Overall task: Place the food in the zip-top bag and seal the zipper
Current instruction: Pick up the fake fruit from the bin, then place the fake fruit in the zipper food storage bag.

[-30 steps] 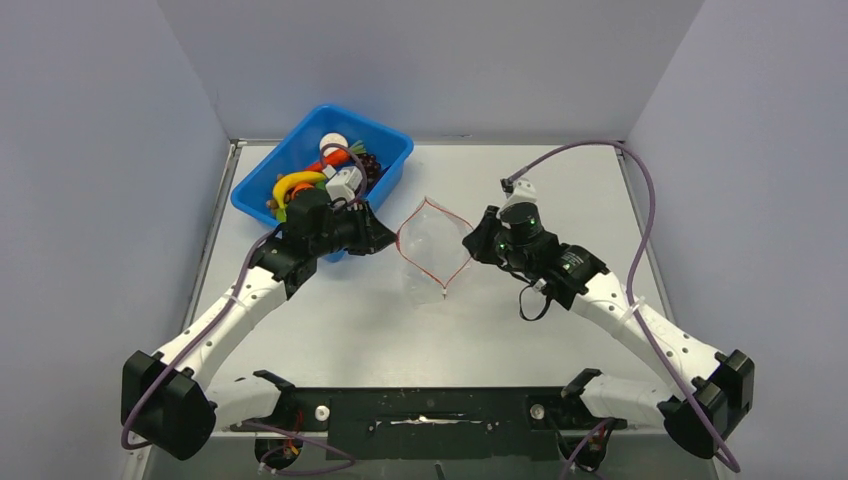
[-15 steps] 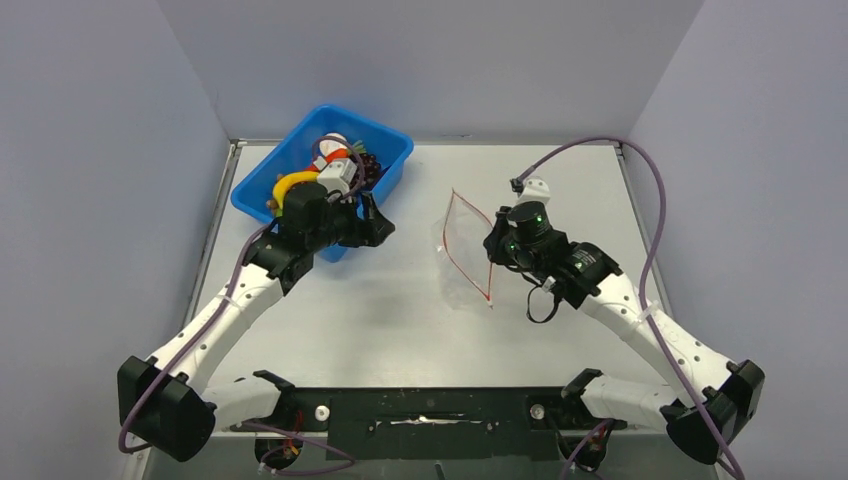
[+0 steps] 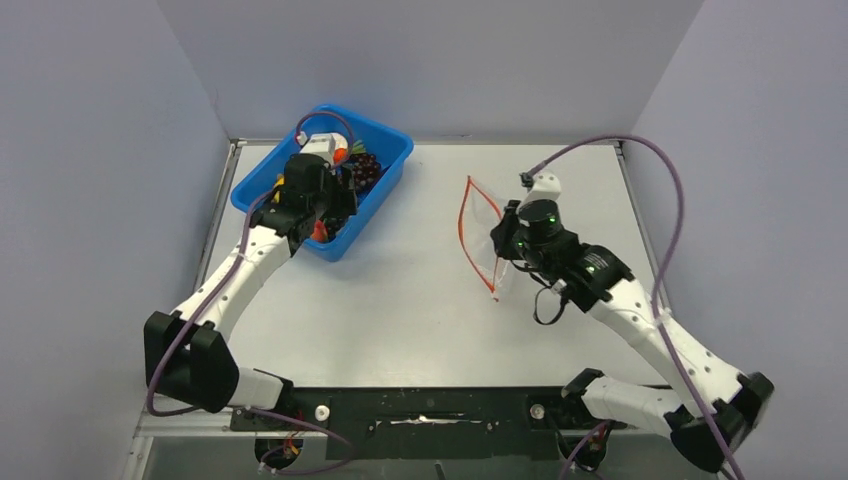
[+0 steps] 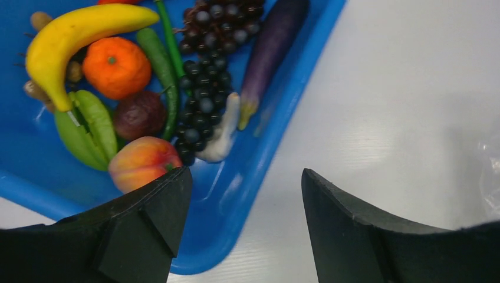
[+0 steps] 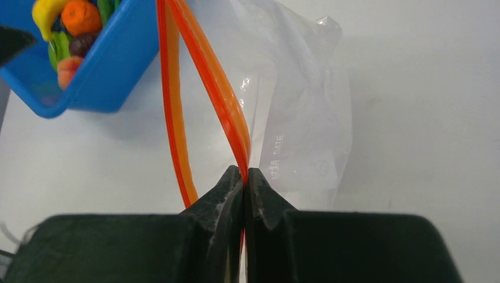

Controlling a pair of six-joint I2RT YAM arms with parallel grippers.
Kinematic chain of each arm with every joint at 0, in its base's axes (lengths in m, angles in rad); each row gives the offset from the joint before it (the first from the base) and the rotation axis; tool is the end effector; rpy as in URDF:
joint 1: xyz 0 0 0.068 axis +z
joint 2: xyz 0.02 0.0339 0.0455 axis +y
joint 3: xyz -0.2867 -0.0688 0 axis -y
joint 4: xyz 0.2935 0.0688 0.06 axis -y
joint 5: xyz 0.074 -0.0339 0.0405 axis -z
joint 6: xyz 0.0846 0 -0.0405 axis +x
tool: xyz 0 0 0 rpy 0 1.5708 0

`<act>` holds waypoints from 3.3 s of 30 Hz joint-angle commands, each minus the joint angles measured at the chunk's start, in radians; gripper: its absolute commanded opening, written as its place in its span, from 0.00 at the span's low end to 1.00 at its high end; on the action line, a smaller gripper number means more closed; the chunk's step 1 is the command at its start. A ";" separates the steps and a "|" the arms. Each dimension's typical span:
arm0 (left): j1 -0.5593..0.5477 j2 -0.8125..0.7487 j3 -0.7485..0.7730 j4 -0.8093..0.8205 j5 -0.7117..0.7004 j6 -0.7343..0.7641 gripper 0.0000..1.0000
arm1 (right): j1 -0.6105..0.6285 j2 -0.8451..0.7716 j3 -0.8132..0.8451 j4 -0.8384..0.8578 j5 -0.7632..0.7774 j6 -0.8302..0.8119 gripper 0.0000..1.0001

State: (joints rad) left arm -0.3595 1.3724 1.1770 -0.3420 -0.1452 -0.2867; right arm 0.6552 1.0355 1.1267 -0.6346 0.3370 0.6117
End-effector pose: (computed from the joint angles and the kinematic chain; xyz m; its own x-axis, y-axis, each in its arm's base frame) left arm 0.3774 -0.1287 0.3157 -0.5252 -0.1015 -0.8449 0.0868 0.9813 -0.1719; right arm 0.2488 0.1559 0.3670 -0.5370 0.2708 -0.7989 -0.0516 0.9347 0.3516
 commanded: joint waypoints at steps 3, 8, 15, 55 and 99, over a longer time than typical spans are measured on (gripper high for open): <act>0.142 0.062 0.028 0.047 -0.051 0.039 0.67 | 0.043 0.243 -0.088 0.300 -0.244 0.070 0.00; 0.206 0.155 0.074 0.054 -0.058 0.087 0.67 | 0.054 0.325 -0.077 0.414 -0.341 0.099 0.00; 0.249 0.301 0.168 0.042 -0.091 0.130 0.70 | 0.060 0.319 -0.103 0.508 -0.408 0.143 0.00; 0.315 0.728 0.396 0.123 -0.050 0.136 0.62 | 0.063 0.165 -0.187 0.443 -0.316 0.170 0.00; 0.244 -0.200 -0.171 0.116 0.527 -0.128 0.36 | 0.047 0.146 -0.008 -0.005 -0.092 0.037 0.00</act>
State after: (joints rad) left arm -0.0895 1.2778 1.0801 -0.3325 0.2276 -0.3420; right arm 0.6998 1.1179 1.1740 -0.7792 0.3618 0.6140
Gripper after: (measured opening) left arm 0.618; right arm 0.032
